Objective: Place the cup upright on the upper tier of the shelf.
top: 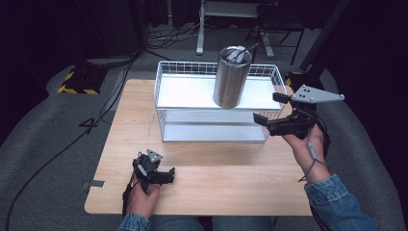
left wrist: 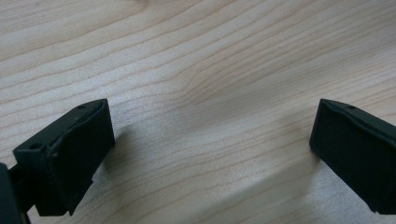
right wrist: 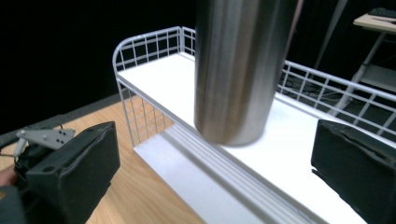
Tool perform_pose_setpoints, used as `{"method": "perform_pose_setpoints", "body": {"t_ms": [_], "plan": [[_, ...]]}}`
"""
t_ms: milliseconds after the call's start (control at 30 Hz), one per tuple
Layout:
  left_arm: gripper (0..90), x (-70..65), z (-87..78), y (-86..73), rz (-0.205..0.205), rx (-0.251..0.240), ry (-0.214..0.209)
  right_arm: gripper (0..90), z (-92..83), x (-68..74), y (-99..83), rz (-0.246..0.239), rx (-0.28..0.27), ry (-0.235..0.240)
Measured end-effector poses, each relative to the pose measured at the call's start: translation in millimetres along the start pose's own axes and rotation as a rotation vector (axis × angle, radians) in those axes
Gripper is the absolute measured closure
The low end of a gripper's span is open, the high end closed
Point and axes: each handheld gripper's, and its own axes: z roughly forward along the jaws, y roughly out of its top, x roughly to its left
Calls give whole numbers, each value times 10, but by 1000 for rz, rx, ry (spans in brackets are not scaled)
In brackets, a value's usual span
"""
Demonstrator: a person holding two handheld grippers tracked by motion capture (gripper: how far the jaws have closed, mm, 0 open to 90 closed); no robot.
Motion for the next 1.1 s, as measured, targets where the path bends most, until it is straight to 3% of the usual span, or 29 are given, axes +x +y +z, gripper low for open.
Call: {"method": "perform_pose_setpoints", "body": {"t_ms": [467, 600, 800, 900, 1100], "plan": [[4, -12, 13, 12, 1, -2, -2, 73, -140, -24, -419, 8, 134, -75], [4, -12, 13, 12, 1, -3, -2, 73, -144, -35, -536, 18, 152, -70], [4, -12, 13, 12, 1, -3, -1, 80, -112, -45, -785, 22, 199, -87], [4, -12, 13, 12, 0, -3, -2, 161, -77, -46, -929, 25, 221, -90], [4, -12, 13, 12, 1, -3, -2, 153, -2, -46, -1230, 76, 261, -85]]}}
